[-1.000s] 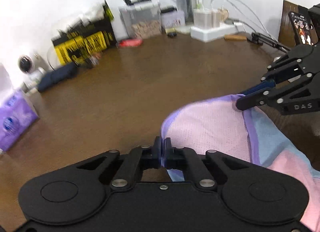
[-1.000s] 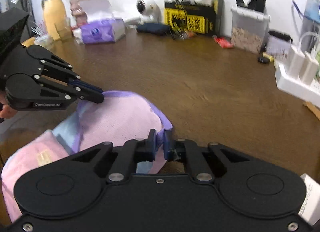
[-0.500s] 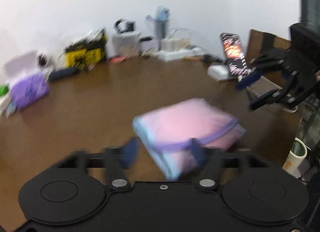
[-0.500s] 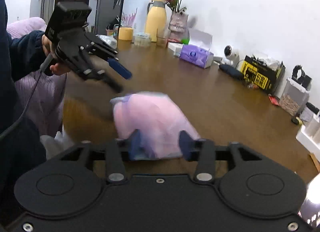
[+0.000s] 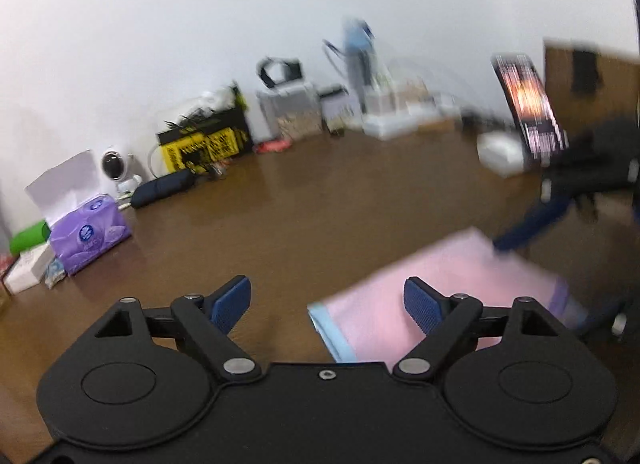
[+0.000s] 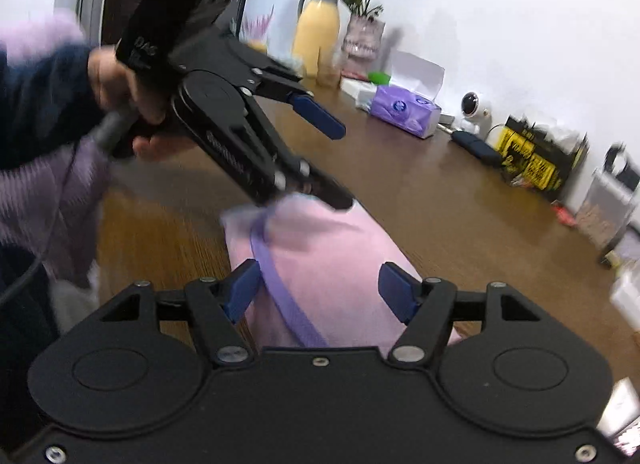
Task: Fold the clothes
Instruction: 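Press the folded bundle flat with the right gripper and open it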
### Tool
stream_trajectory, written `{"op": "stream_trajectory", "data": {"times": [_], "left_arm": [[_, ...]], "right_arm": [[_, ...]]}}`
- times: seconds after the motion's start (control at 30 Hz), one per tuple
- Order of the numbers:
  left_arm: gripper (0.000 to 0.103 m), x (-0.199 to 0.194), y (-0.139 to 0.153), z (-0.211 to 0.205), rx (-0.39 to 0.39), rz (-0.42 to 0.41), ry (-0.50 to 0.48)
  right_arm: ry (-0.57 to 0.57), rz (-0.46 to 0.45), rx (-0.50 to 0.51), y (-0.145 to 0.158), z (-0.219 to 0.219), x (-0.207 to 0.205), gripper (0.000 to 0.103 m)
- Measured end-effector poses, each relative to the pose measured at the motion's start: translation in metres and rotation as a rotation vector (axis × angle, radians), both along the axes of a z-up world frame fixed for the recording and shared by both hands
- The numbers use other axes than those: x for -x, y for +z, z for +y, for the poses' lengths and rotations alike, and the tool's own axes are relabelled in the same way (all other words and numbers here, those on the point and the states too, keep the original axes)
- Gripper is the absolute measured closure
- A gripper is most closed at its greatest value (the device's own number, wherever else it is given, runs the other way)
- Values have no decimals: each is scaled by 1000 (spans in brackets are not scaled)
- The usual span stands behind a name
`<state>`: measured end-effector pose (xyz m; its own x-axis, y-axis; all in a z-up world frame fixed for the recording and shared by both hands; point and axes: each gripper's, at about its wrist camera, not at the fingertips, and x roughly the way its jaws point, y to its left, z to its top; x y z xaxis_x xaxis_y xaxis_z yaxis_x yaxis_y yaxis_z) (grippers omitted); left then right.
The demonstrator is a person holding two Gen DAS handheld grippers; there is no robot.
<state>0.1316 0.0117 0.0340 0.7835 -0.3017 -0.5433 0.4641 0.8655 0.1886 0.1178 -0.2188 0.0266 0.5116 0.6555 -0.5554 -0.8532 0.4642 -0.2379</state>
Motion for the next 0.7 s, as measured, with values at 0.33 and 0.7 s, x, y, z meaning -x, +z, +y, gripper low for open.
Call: {"op": "stream_trajectory", "data": {"times": [0.33, 0.7], "left_arm": [[20, -9, -13, 6, 24, 41, 46], [11, 8, 5, 9, 65, 75, 66]], "right_arm": [[-54, -25, 80, -7, 4, -15, 30], [-77, 75, -95, 11, -25, -14, 21]]}}
